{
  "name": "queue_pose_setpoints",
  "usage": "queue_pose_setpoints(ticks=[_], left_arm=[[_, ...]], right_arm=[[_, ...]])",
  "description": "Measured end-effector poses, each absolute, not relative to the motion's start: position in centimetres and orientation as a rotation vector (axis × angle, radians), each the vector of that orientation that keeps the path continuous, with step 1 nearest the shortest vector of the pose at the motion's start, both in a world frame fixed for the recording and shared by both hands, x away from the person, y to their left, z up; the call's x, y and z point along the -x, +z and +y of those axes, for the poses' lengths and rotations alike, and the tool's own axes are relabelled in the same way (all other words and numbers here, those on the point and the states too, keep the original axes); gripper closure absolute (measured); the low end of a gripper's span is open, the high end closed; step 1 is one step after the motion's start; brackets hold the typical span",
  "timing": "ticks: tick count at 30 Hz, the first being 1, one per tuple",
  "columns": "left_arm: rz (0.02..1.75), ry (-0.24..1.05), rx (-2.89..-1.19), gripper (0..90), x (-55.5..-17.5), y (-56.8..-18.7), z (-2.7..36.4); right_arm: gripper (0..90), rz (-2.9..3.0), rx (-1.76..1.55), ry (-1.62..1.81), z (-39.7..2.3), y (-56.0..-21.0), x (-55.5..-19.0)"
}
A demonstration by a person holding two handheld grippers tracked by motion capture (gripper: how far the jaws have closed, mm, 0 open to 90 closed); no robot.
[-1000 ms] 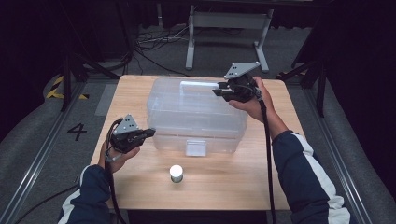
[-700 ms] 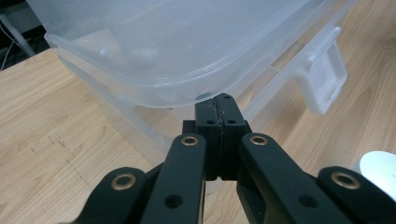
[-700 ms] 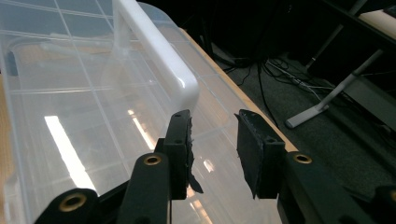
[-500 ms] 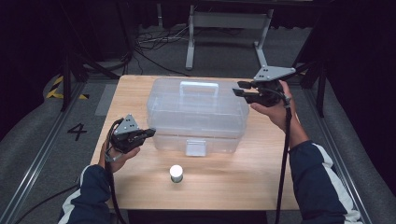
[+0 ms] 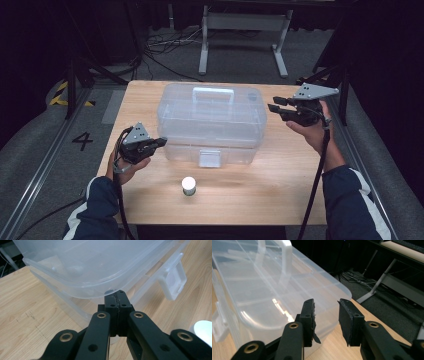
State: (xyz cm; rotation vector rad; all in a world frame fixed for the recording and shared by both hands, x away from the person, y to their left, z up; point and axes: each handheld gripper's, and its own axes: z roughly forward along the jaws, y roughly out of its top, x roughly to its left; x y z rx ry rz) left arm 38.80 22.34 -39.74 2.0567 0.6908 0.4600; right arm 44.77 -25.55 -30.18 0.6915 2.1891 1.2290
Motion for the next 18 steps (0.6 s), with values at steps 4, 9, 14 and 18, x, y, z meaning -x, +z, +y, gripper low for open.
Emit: queue_pose_setpoints(ticks=[4, 9, 14, 18], left_arm=[[0.69, 0.457, -2.056, 89.9, -38.8, -39.7, 22.3], [0.685, 0.458, -2.059, 90.0, -38.8, -39.7, 22.3], [0.689, 0.46, -2.058, 90.0, -38.8, -39.7, 22.3], [0.684, 0.457, -2.058, 90.0, -38.8, -39.8, 22.2]], right_arm=[[66.0, 2.202, -0.713, 1.227, -26.2, -31.7, -44.5], [64.8, 2.23, -0.717, 1.213, -26.5, -33.5, -44.2], [62.4, 2.257, -0.722, 1.206, -26.9, -35.3, -44.0], [59.7, 2.269, -0.723, 1.21, -27.2, -36.5, -43.7]])
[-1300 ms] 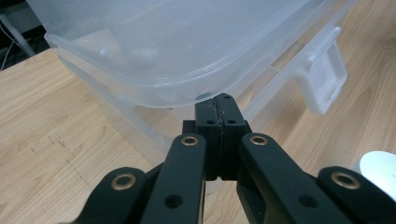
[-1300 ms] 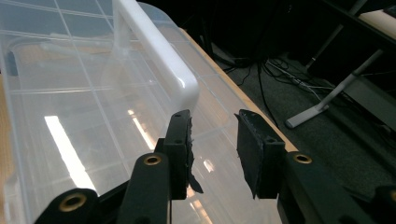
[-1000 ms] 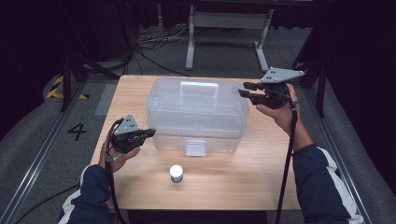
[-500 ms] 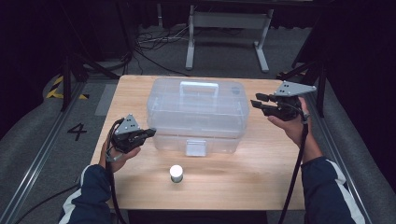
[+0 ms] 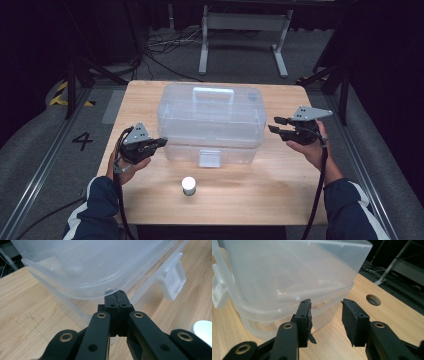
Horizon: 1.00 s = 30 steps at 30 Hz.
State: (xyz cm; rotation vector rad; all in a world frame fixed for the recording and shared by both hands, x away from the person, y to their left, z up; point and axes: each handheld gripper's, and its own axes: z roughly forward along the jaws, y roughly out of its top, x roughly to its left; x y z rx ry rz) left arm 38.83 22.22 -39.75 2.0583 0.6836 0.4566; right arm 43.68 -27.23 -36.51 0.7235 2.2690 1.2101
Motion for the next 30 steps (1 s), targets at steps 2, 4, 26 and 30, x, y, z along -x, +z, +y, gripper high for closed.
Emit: queue_pose_setpoints(ticks=[2, 4, 26, 30], left_arm=[[0.683, 0.457, -2.059, 90.0, -38.8, -39.7, 22.2], [0.683, 0.456, -2.056, 90.0, -38.8, -39.8, 22.1], [0.677, 0.454, -2.057, 90.0, -38.9, -39.8, 22.0], [0.676, 0.452, -2.057, 89.9, -38.9, -39.8, 21.9]], right_arm=[[59.1, 2.273, -0.718, 1.208, -27.2, -36.7, -43.6], [57.9, 2.295, -0.694, 1.202, -27.1, -37.6, -43.4], [46.0, 2.321, -0.651, 1.264, -26.1, -39.8, -43.3], [46.0, 2.303, -0.653, 1.28, -26.2, -39.9, -43.3]])
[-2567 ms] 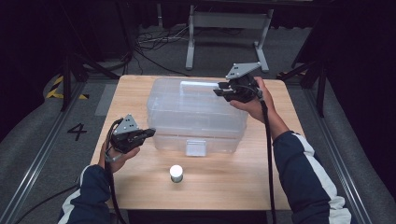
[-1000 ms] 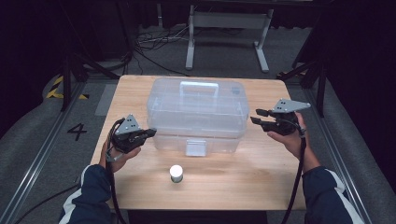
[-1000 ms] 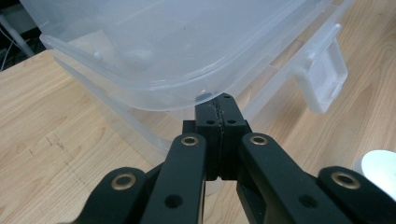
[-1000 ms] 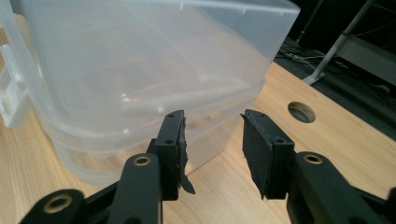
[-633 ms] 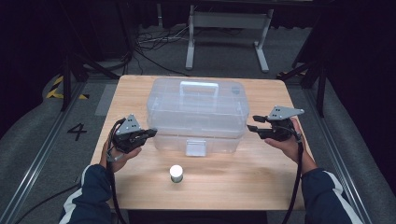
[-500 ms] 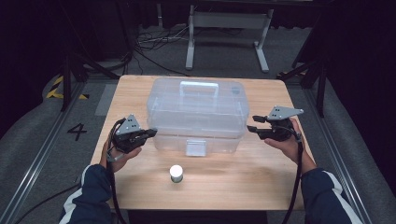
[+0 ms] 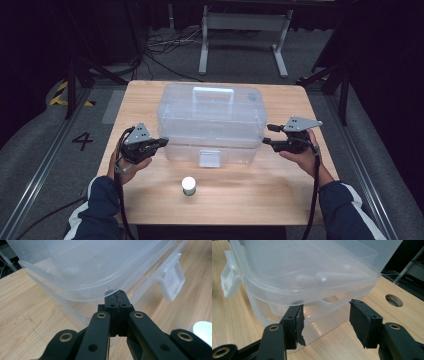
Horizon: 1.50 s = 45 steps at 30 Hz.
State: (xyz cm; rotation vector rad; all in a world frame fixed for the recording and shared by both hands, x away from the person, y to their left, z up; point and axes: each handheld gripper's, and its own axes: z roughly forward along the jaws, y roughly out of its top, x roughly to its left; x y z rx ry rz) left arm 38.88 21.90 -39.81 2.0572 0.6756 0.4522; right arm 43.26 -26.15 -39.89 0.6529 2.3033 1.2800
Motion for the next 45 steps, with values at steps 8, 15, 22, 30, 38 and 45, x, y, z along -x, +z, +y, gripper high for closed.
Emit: queue_pose_setpoints(ticks=[8, 15, 22, 30, 38, 45], left_arm=[[0.666, 0.46, -2.065, 89.9, -38.9, -39.8, 21.6], [0.671, 0.473, -2.063, 89.8, -38.8, -39.8, 21.8], [0.68, 0.467, -2.058, 89.5, -38.8, -39.8, 22.1], [0.678, 0.465, -2.056, 89.0, -38.8, -39.8, 22.2], [0.678, 0.463, -2.053, 89.1, -38.8, -39.9, 22.2], [0.678, 0.461, -2.05, 88.8, -38.9, -39.9, 22.1]], right_arm=[[46.9, 2.268, -0.646, 1.301, -26.4, -39.6, -43.1], [48.1, 2.231, -0.637, 1.35, -26.5, -39.2, -42.8], [50.0, 2.197, -0.622, 1.392, -26.4, -38.8, -42.6], [54.8, 2.151, -0.578, 1.41, -25.9, -38.2, -42.2], [60.3, 2.087, -0.562, 1.425, -25.7, -37.5, -42.0], [63.6, 2.033, -0.549, 1.427, -25.4, -36.9, -42.0]])
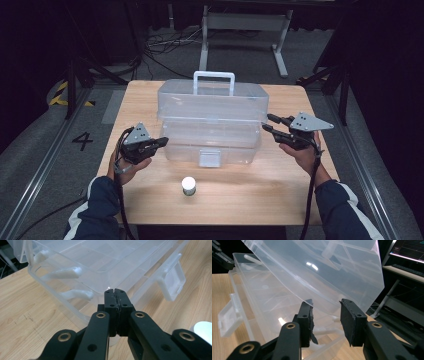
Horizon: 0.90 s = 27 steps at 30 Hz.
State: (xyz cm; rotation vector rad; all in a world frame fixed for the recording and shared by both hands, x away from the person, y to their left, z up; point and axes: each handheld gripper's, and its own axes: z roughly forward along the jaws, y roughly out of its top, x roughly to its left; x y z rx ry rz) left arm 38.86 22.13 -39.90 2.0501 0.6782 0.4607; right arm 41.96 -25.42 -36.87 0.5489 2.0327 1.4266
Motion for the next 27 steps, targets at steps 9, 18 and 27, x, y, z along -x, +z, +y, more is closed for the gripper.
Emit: queue_pose_setpoints(ticks=[9, 18, 27], left_arm=[[0.68, 0.465, -2.048, 88.6, -38.9, -39.9, 22.0], [0.679, 0.467, -2.047, 88.7, -38.9, -39.9, 22.0], [0.678, 0.457, -2.046, 88.3, -39.1, -40.0, 22.1]], right_arm=[[67.0, 1.948, -0.555, 1.415, -24.9, -36.4, -41.9], [68.3, 1.857, -0.571, 1.385, -24.1, -36.1, -41.9], [70.5, 1.793, -0.621, 1.392, -23.6, -35.5, -42.3]])
